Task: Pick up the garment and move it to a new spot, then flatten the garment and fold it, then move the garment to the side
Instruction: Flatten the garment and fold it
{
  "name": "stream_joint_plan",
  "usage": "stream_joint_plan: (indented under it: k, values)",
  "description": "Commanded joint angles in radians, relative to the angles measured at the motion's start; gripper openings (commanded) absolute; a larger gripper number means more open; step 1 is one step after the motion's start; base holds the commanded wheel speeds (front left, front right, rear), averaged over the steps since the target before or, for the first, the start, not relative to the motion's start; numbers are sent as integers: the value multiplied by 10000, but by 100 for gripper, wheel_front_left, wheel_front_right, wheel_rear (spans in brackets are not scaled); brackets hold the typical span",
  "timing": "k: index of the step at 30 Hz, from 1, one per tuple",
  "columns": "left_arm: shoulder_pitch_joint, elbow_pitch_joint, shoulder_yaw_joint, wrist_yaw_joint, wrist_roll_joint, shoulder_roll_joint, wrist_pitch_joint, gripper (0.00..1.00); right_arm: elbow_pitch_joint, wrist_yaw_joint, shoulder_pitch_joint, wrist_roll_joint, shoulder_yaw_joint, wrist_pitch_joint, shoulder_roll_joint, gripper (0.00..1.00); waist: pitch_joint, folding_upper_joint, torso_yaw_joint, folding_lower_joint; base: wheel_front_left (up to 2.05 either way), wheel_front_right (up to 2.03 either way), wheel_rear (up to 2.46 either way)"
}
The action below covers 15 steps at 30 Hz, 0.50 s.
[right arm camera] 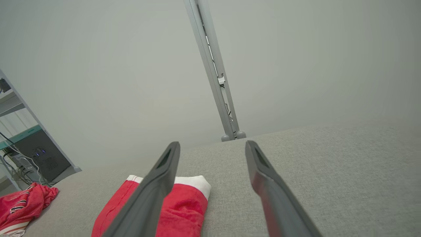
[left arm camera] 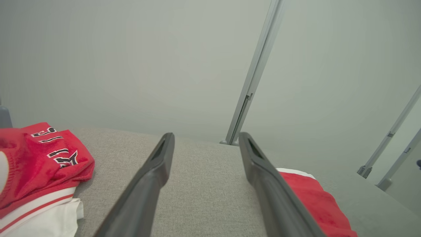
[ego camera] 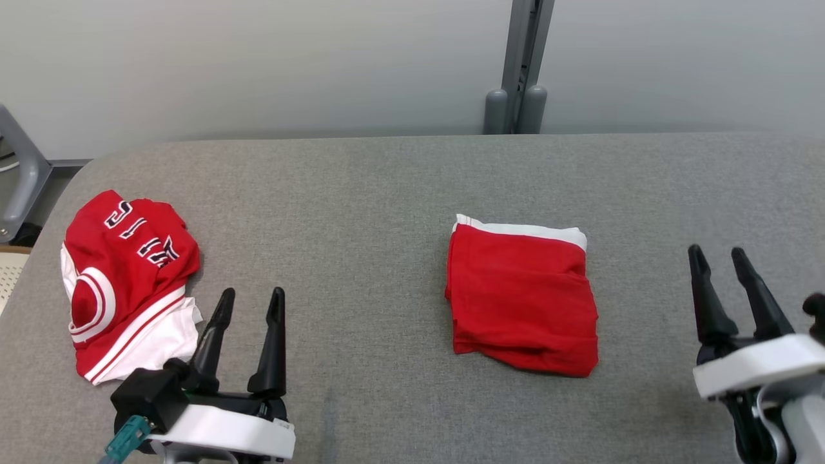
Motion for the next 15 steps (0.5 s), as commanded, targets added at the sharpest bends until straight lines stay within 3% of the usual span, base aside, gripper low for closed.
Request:
stream_joint_plan:
  k: [1,4,7,15]
  values:
    - [98,25,176,-72,136,-29,0,100,-237,5,323,-263,-183,-45,110,100,-17,-1,-42,0,0,0,0]
    - [233,113,853,-408,741,-367,-1,100,-1224,5,1385,-1496,-926,-46,698,100,-41,-1,-188,0,0,0,0]
    - [380,284,1120,-557,1130,-535,0,100,-1467,5,1719,-2300,-1088,-44,984,100,-64,-1,-272,0,0,0,0]
    - [463,597,1746,-866,1610,-790,0,100,-1462,5,1732,-3192,-1039,-46,1425,100,-65,-1,-387,0,0,0,0]
